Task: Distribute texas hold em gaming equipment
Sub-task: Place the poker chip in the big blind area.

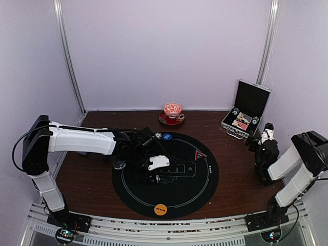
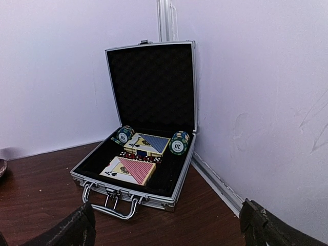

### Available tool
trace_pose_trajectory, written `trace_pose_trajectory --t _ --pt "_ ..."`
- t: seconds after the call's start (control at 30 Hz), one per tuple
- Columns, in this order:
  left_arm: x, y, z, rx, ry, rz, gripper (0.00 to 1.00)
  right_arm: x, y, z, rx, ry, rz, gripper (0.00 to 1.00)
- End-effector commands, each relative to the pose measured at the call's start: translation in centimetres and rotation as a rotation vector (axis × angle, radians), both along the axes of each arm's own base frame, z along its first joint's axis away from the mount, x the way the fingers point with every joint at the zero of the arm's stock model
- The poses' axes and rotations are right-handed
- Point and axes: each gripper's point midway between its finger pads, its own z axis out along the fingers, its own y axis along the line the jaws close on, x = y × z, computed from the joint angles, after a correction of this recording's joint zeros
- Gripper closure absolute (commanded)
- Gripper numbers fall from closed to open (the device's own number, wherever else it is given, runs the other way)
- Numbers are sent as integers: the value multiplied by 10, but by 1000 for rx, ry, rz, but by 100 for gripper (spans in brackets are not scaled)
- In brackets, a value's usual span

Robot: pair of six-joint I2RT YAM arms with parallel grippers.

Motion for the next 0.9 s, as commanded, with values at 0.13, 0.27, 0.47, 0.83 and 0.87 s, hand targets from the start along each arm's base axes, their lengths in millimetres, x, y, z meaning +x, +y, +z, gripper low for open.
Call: trace_pose_trajectory --t 0.13,0.27,0.47,0.83,0.87 --pt "-32 -41 2 -48 1 -96 78 1 -3 11 13 -55 -10 0" --pt "-49 -57 8 -95 11 -147 79 1 -3 11 15 -52 -11 0" --pt "-77 -77 5 -121 31 -228 78 1 -3 11 14 -53 -11 0" --pt "-98 -97 -6 -105 24 -287 78 1 -3 11 14 -53 -11 0" --pt "-99 -97 -7 -104 24 -288 78 1 -3 11 14 -53 -11 0"
